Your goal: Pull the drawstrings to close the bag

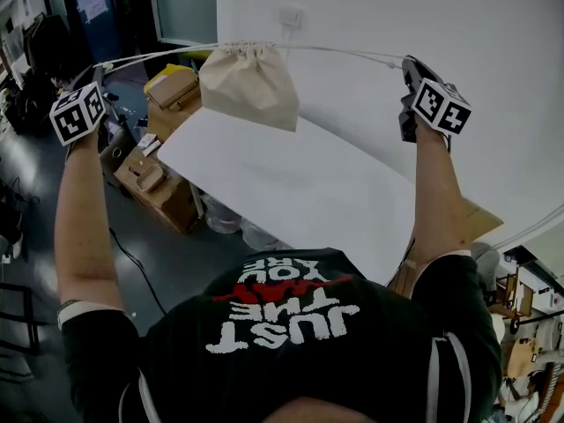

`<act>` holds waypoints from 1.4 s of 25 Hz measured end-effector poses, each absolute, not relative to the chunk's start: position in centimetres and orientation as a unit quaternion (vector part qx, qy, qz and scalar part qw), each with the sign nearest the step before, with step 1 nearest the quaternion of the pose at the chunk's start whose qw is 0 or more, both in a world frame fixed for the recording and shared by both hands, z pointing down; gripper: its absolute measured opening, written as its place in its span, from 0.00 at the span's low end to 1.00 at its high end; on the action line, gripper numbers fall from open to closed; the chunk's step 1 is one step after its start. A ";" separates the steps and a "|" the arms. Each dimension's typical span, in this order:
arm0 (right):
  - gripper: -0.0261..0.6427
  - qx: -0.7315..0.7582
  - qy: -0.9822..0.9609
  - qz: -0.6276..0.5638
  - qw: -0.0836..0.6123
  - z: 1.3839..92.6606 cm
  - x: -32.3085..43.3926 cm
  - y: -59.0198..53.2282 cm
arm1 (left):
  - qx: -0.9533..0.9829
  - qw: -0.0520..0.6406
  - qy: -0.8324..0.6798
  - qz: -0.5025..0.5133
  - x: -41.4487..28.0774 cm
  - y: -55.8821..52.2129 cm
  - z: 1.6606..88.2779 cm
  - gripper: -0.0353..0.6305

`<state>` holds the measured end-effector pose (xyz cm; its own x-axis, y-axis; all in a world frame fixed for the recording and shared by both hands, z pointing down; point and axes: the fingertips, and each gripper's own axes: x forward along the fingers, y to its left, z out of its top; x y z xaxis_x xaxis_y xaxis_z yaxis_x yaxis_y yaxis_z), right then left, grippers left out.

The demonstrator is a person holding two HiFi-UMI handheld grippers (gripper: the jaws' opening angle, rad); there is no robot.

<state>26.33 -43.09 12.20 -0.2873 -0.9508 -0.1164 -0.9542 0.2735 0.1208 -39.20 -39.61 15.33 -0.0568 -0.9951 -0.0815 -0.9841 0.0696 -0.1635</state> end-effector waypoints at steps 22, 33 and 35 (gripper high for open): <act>0.05 -0.575 0.813 0.086 -0.024 14.5 23.8 -42.2 | -0.705 0.072 0.704 -0.053 -35.6 -38.6 18.1 0.07; 0.05 -0.562 0.823 0.048 -0.065 22.1 23.1 -41.2 | -0.762 0.062 0.630 -0.136 -26.0 -39.4 27.9 0.07; 0.05 -0.559 0.826 0.032 -0.071 23.8 23.0 -41.0 | -0.772 0.057 0.616 -0.146 -24.0 -39.4 29.6 0.07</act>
<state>23.05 -41.01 23.85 -0.3655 -0.9272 0.0823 -0.9181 0.3736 0.1321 -24.02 -39.40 29.60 0.1988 -0.9675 0.1561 -0.9343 -0.2353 -0.2680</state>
